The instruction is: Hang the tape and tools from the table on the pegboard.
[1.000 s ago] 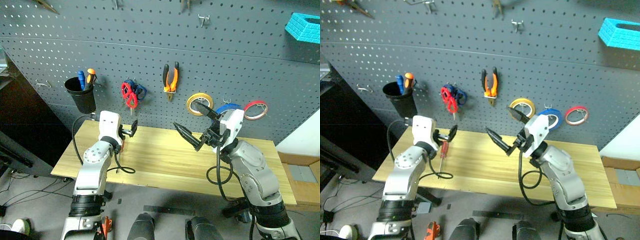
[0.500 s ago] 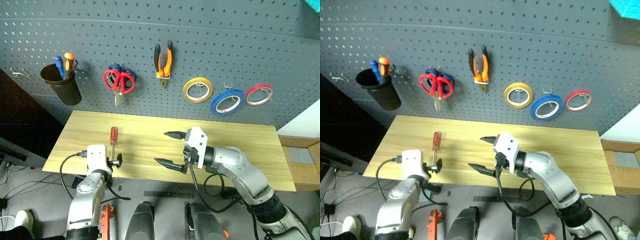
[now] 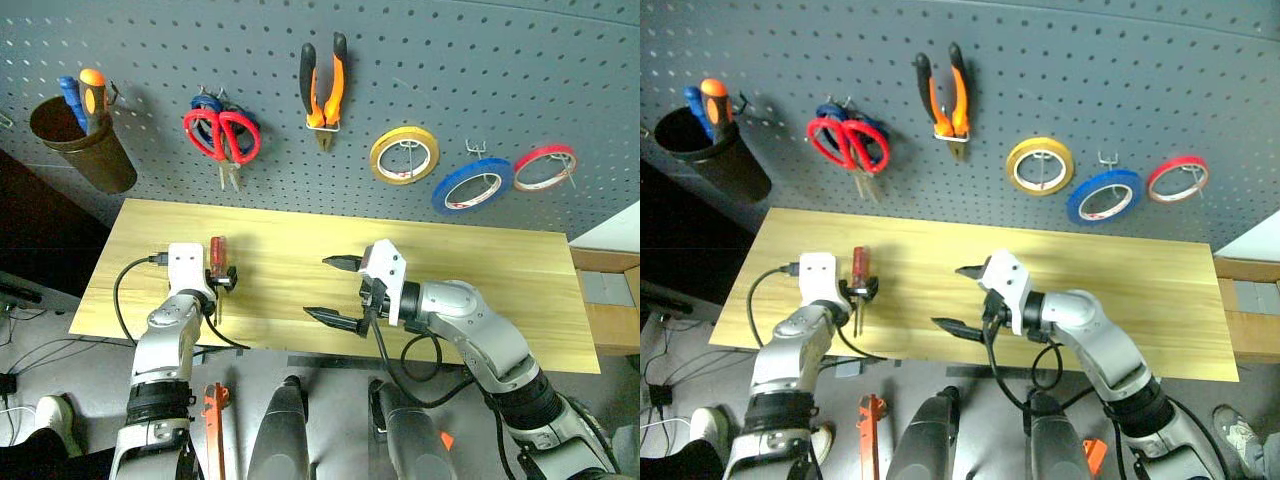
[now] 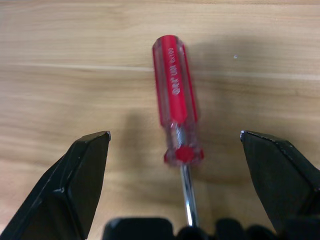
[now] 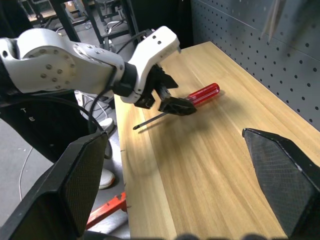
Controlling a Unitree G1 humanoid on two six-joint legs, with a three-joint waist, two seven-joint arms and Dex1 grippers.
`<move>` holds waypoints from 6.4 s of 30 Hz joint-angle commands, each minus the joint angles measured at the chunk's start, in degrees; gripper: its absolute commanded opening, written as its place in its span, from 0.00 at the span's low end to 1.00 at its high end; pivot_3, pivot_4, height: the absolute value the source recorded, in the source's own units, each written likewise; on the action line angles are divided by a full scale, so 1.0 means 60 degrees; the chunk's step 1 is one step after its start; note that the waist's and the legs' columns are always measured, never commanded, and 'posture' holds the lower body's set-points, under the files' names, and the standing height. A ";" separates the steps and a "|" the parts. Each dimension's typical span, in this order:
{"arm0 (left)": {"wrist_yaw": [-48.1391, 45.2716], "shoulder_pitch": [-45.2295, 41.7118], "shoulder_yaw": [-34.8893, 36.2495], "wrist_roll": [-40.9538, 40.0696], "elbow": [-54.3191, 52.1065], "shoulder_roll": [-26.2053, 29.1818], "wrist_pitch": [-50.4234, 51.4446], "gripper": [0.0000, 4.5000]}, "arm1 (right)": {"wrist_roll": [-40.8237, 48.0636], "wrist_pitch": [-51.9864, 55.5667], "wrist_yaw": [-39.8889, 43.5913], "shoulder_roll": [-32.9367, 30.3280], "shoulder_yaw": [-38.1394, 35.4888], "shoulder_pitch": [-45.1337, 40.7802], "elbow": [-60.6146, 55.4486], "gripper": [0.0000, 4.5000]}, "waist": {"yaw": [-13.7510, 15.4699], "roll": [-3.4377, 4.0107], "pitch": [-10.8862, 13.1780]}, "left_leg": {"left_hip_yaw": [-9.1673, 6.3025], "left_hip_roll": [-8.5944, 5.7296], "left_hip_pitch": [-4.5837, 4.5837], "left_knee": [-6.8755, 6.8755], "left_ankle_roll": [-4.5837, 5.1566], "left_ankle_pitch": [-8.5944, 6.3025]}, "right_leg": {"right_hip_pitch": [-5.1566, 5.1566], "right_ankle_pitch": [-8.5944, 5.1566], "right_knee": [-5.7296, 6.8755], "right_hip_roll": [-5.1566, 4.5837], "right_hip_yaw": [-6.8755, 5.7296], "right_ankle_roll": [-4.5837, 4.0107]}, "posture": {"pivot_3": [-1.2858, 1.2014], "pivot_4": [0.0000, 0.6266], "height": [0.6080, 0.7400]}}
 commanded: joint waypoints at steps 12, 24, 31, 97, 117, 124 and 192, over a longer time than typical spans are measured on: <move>-0.0159 -0.0256 0.0195 -0.0282 0.0656 0.0132 -0.0100 0.50 | -0.0013 -0.0038 -0.0073 0.0114 -0.0308 -0.0064 -0.0200 1.00 | -0.0059 0.0004 0.0044 | -0.0001 0.0002 -0.0007 -0.0006 -0.0003 0.0000 | -0.0006 -0.0002 -0.0007 -0.0002 -0.0004 0.0003 | 0.56 0.66 1.00; -0.0008 0.0678 -0.0273 0.0117 -0.0851 0.0093 -0.0205 0.17 | 0.0250 -0.0773 0.0314 0.0208 -0.0586 0.0064 -0.0072 1.00 | -0.0011 -0.0024 0.0009 | -0.0004 0.0001 -0.0013 -0.0010 -0.0035 0.0015 | -0.0010 -0.0001 -0.0014 -0.0015 -0.0016 0.0002 | 0.57 0.49 1.00; 0.0240 0.2579 -0.1268 0.0859 -0.4247 -0.0177 -0.0628 0.17 | 0.1374 -0.0737 0.0142 0.0743 -0.1320 0.0784 -0.0772 1.00 | 0.0064 -0.0094 -0.0259 | -0.0031 0.0001 -0.0059 -0.0013 -0.0067 0.0022 | -0.0036 0.0000 -0.0030 -0.0066 -0.0055 -0.0001 | 0.59 0.33 1.00; 0.2660 -0.3476 0.0512 0.1520 0.2620 0.2923 -0.6535 0.17 | 0.1527 -0.1293 -0.1895 0.2893 -0.2271 -0.1669 0.1029 1.00 | 0.0018 0.0004 -0.1172 | -0.0178 0.0010 -0.0041 -0.0044 -0.0088 0.0092 | 0.0004 0.0033 0.0006 -0.0001 -0.0249 -0.0080 | 0.58 0.41 1.00; 0.2743 -0.3629 0.0527 0.1500 0.2254 0.2726 -0.6090 0.99 | 0.1431 -0.1571 -0.1638 0.2760 -0.2182 -0.1618 0.0935 1.00 | 0.0058 0.0000 -0.1175 | -0.0178 0.0009 -0.0041 -0.0040 -0.0090 0.0093 | 0.0006 0.0033 0.0008 -0.0003 -0.0251 -0.0081 | 0.59 0.35 1.00; 0.2604 -0.3377 0.0603 0.1318 0.1702 0.2628 -0.5838 0.99 | 0.1385 -0.1746 -0.1583 0.2663 -0.2202 -0.1602 0.1102 1.00 | 0.0087 -0.0005 -0.1178 | -0.0178 0.0008 -0.0041 -0.0039 -0.0091 0.0094 | 0.0007 0.0033 0.0008 -0.0005 -0.0253 -0.0081 | 0.60 0.33 1.00; 0.0786 0.3425 -0.1391 -0.1039 -0.6629 -0.2382 0.0983 0.99 | -0.1299 -0.0123 -0.4751 0.0454 -0.2780 0.3007 -0.0687 1.00 | 0.0645 -0.0006 -0.1648 | -0.0174 0.0002 0.0095 -0.0007 -0.0081 0.0097 | 0.0153 0.0027 -0.0002 0.0001 -0.0231 -0.0083 | 0.59 0.19 1.00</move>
